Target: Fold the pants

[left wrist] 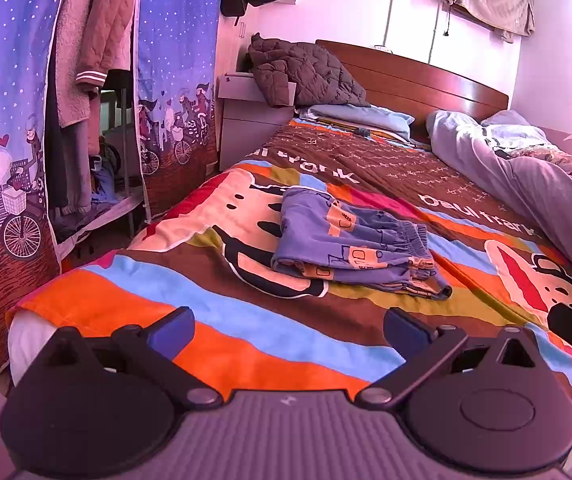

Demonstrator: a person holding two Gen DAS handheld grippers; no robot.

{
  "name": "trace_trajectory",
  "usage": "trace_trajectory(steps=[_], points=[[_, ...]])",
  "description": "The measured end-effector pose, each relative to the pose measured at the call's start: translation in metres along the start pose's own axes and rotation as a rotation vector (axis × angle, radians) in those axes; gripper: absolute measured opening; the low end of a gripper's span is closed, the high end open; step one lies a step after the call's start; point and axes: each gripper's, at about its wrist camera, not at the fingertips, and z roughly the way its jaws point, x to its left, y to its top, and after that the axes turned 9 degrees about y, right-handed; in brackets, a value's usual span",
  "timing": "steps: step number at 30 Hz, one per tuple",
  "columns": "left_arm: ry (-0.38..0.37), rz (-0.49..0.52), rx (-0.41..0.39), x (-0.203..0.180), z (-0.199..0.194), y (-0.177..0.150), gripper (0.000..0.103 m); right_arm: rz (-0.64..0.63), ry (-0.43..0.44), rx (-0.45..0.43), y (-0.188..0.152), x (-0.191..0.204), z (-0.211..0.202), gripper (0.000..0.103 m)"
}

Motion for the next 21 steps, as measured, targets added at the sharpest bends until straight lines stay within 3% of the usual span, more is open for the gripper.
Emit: trace_trajectory(steps=[21], points=[[0.001, -0.013, 0.046, 0.0006, 0.0040, 0.0032, 0.103, 0.006, -0.006, 0.023, -0.0080, -0.0031, 0.0045, 0.102]])
